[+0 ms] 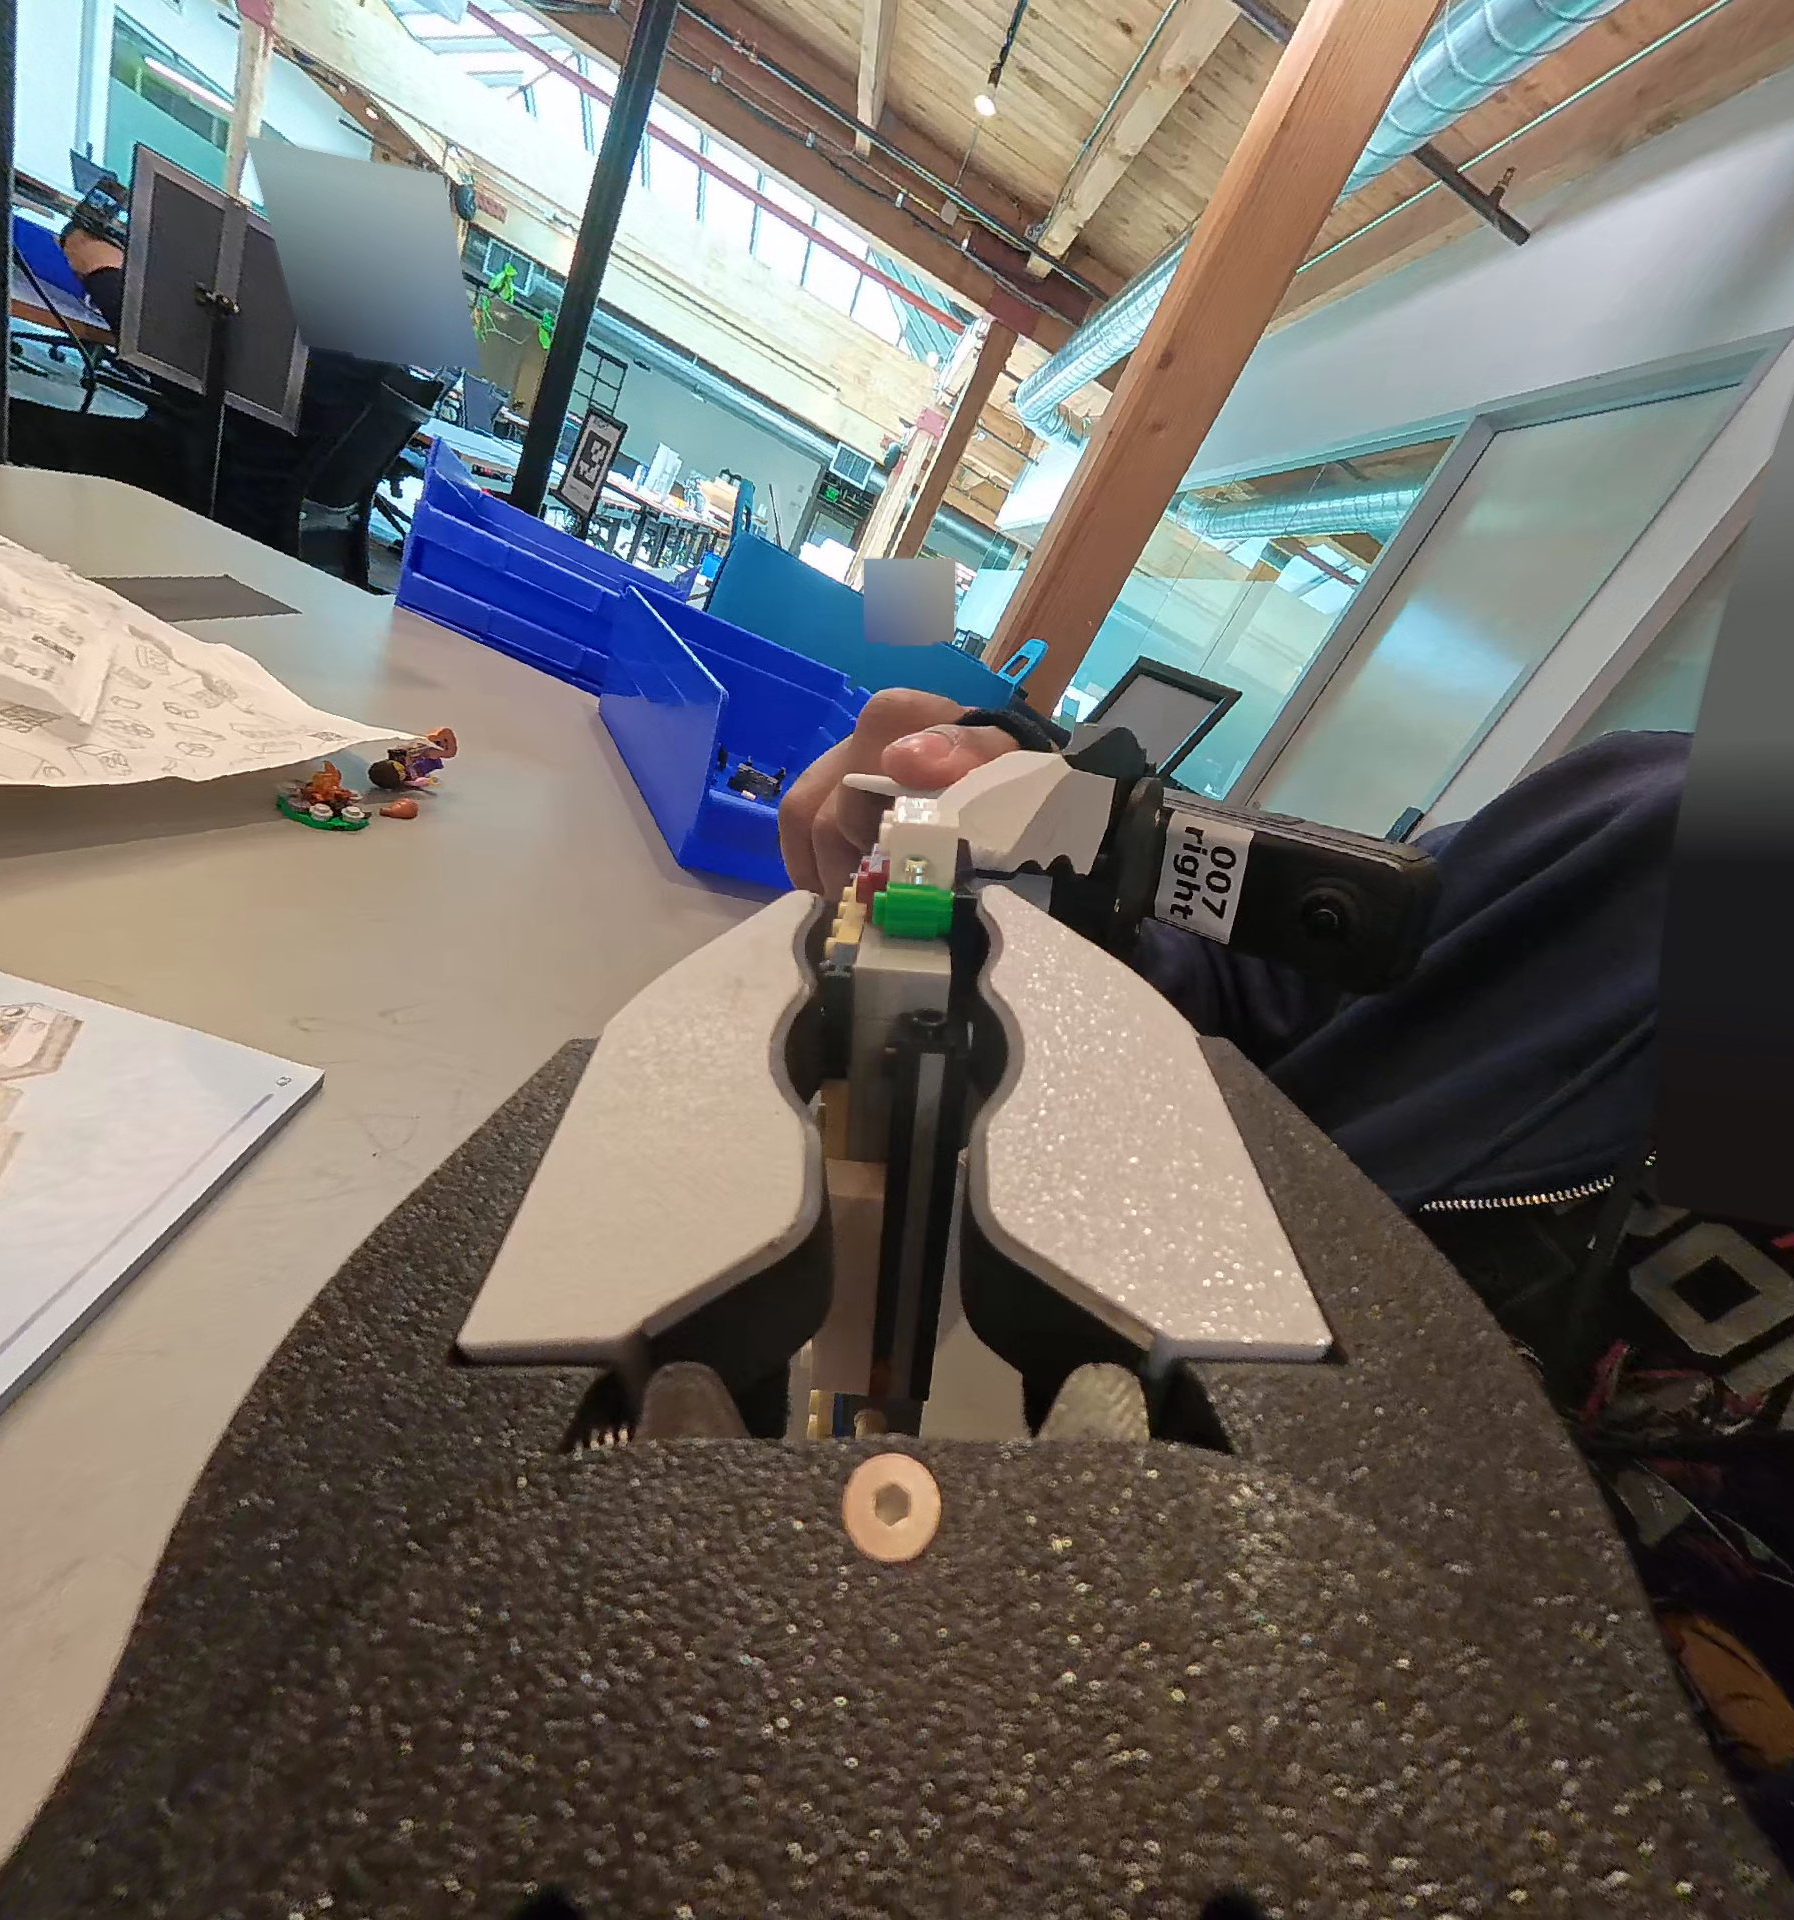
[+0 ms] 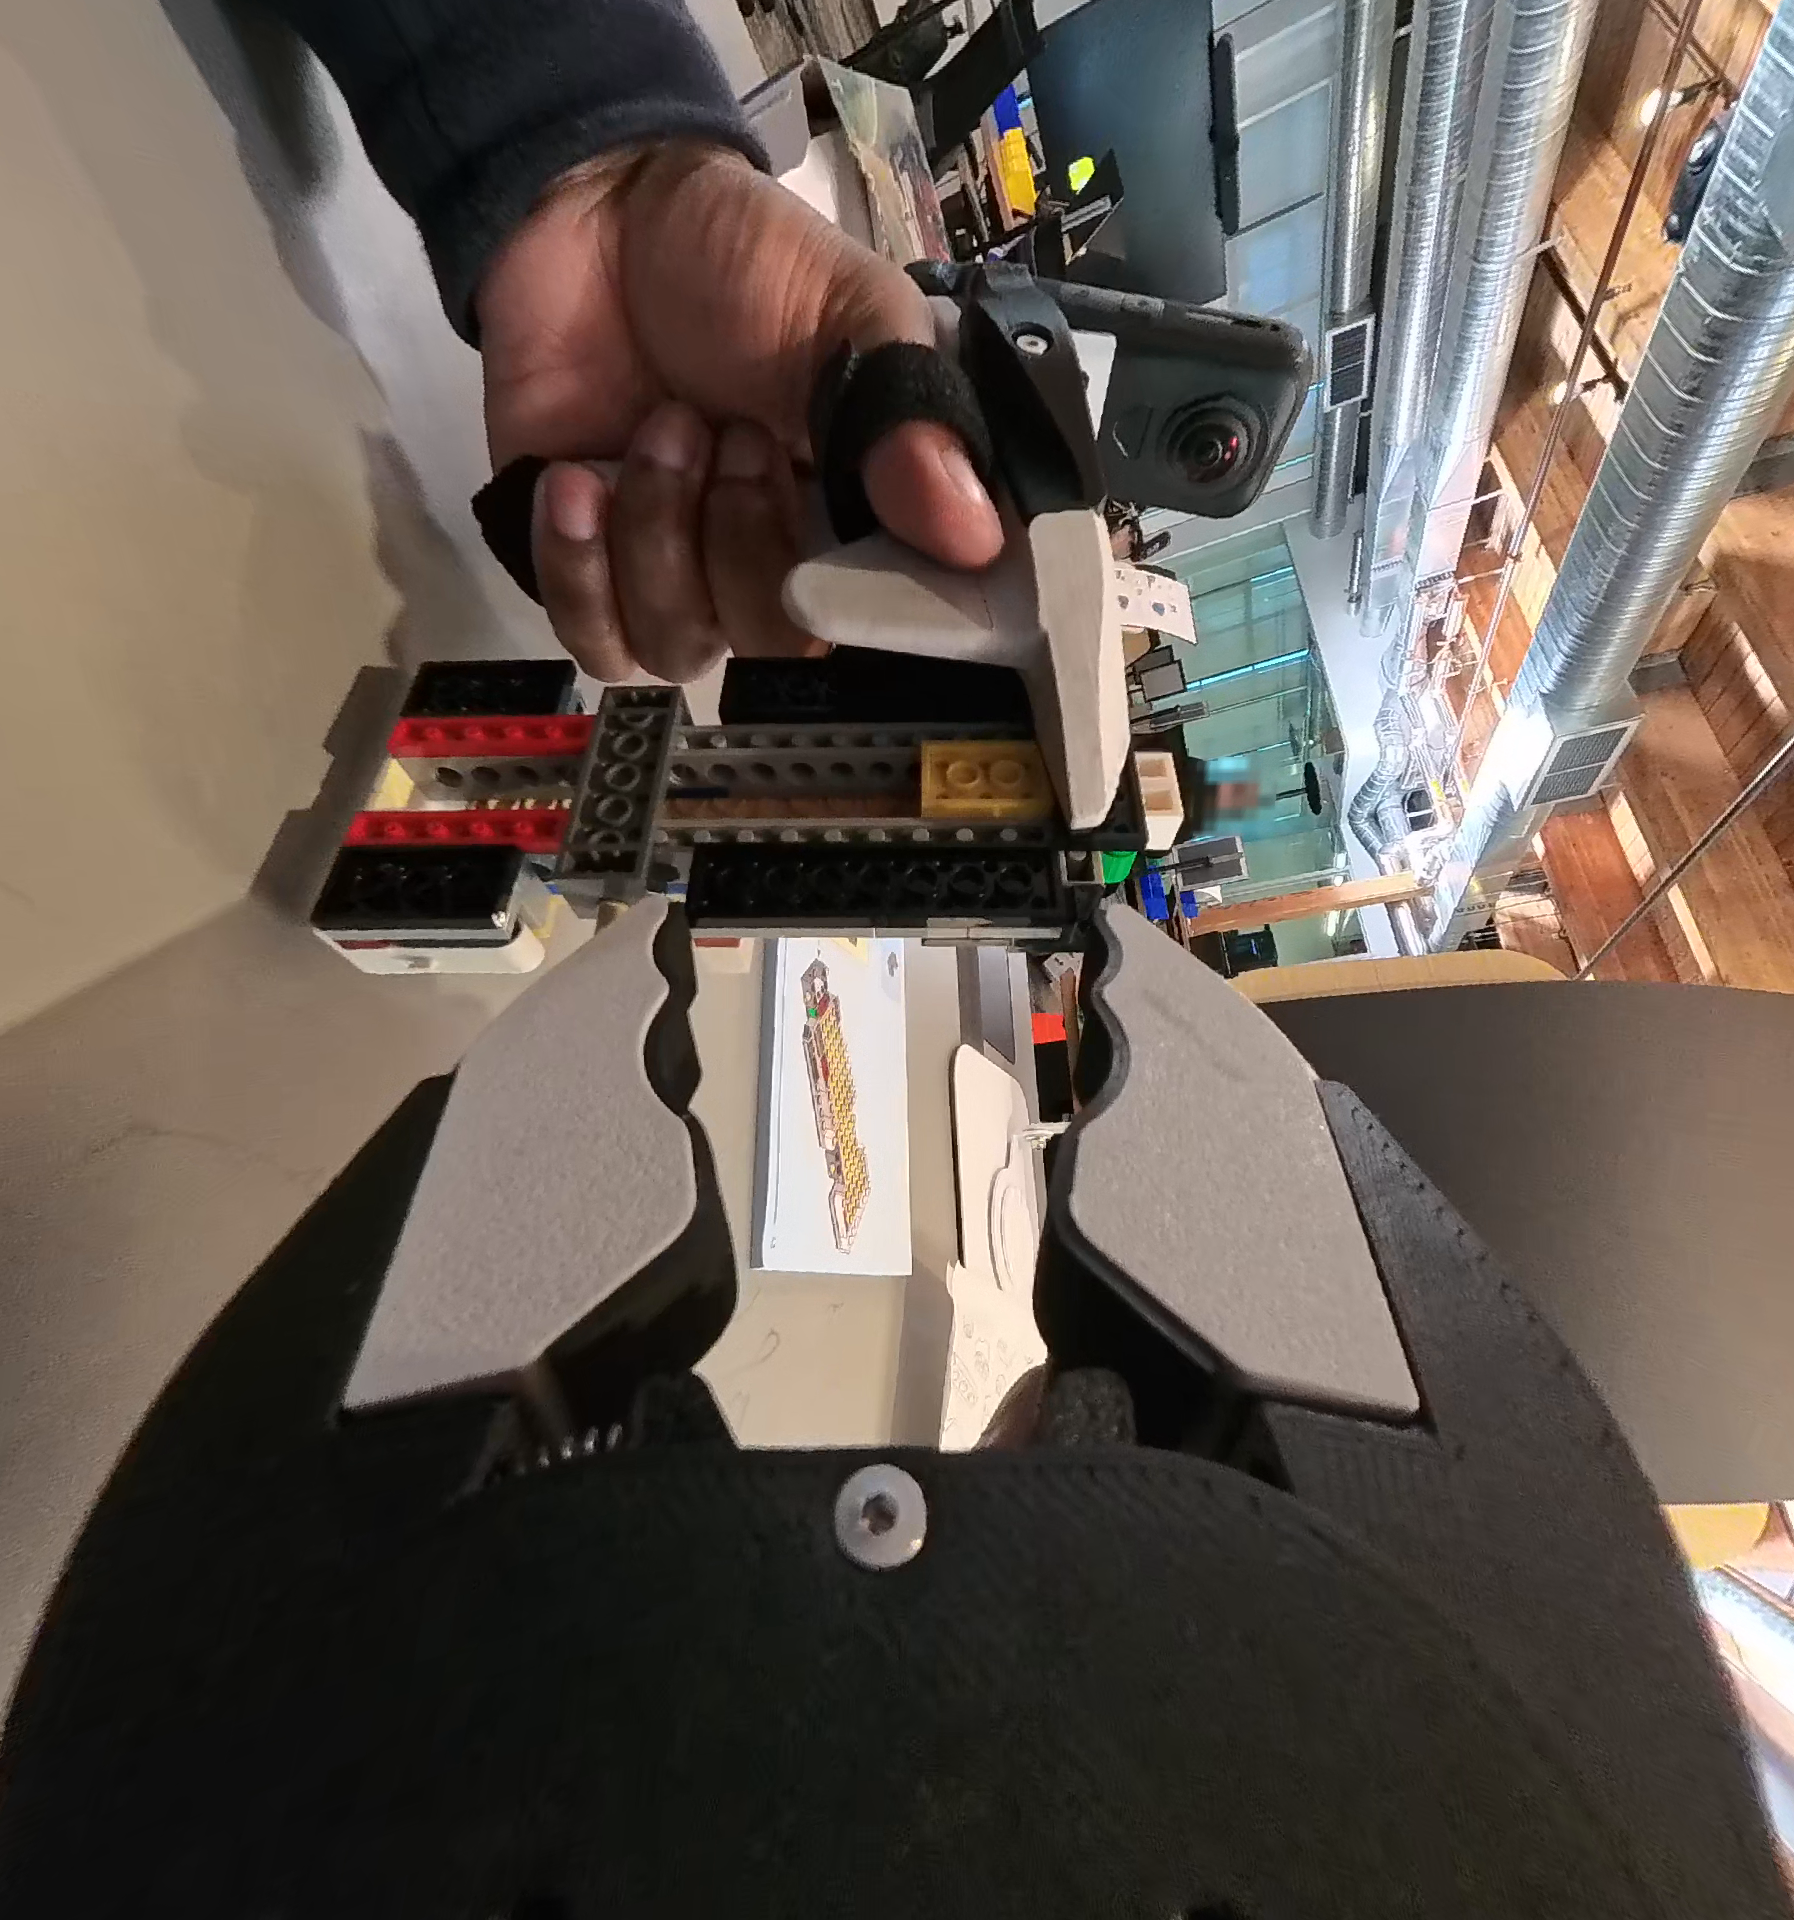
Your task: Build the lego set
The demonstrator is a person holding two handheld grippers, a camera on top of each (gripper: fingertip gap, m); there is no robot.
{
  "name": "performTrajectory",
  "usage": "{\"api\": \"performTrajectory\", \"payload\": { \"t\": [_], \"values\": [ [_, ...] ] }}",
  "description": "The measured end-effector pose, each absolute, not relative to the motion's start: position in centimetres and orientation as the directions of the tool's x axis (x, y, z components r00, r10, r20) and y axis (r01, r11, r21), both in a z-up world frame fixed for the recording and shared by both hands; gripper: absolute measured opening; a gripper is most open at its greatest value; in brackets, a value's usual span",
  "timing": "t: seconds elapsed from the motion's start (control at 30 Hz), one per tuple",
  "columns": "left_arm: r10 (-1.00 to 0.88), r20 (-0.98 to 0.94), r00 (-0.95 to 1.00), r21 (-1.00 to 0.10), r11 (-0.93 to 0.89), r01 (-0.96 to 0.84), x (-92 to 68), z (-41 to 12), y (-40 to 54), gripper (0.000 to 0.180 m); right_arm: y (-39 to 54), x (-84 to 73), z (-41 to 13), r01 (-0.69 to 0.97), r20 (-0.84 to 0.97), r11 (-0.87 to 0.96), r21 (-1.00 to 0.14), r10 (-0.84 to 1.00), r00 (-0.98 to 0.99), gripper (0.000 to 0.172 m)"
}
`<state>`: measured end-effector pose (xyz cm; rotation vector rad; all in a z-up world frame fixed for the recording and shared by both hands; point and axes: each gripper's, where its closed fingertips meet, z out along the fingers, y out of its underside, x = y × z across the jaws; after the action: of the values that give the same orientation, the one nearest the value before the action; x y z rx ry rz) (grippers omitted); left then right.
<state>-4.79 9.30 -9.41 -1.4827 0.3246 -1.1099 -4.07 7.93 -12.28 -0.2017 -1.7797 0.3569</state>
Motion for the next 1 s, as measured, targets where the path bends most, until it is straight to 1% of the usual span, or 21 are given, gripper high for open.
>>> {"api": "performTrajectory", "payload": {
  "t": [0.53, 0.7, 1.0],
  "values": [
    [-0.728, 0.431, 0.533, -0.892, -0.255, 0.374, -4.83, -9.54, 9.54, 0.024, 8.21, -4.28, -12.39, -0.032, 0.919, 0.943, -0.332, 0.316, -0.238, 0.071],
    [-0.723, 0.429, 0.542, -0.894, -0.255, 0.368, -4.85, -9.67, 9.65, 0.024, 8.44, -4.4, -12.56, -0.02, 0.929, 0.953, -0.303, 0.29, -0.23, 0.071],
    [-0.722, 0.431, 0.542, -0.893, -0.255, 0.371, -4.87, -9.78, 9.72, 0.024, 8.46, -4.51, -12.69, -0.022, 0.926, 0.95, -0.312, 0.299, -0.232, 0.071]
  ]
}}
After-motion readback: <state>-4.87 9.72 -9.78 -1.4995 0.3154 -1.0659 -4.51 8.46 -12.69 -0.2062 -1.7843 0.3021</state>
